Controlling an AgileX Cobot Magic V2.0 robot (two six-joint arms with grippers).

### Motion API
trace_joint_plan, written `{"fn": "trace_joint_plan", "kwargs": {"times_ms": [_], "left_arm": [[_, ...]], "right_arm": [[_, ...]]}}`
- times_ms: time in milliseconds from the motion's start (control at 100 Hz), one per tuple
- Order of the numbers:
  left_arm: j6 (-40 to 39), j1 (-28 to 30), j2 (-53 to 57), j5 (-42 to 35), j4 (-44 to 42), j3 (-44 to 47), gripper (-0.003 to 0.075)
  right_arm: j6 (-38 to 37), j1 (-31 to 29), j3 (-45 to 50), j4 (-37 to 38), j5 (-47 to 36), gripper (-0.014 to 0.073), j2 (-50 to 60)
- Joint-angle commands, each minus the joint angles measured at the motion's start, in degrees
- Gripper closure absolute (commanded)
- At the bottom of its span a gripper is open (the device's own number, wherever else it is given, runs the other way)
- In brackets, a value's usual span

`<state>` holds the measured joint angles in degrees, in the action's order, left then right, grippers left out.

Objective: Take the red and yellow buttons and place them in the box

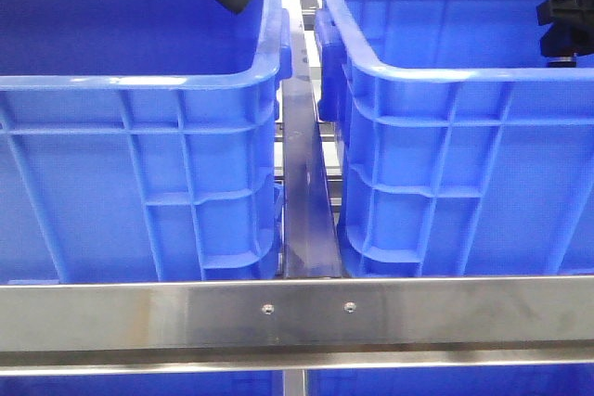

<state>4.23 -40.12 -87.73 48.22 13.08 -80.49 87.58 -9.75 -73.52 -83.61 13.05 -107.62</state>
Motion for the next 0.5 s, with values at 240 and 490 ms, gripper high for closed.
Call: {"fn": "trace_joint_plan", "kwargs": {"times_ms": [240, 490], "left_arm": [[-0.07, -0.37, 2.43, -2.86, 1.05, -1.50, 0.0099], [-0.07, -0.37, 2.43, -2.83, 1.05, -1.50, 0.0100]], "right_arm": [[0.77, -0.26, -0.38, -0.90, 1.20, 0.0199, 4.20], [0.77, -0.26, 0.04, -0.90, 1.18, 0.0199, 6.79]]}}
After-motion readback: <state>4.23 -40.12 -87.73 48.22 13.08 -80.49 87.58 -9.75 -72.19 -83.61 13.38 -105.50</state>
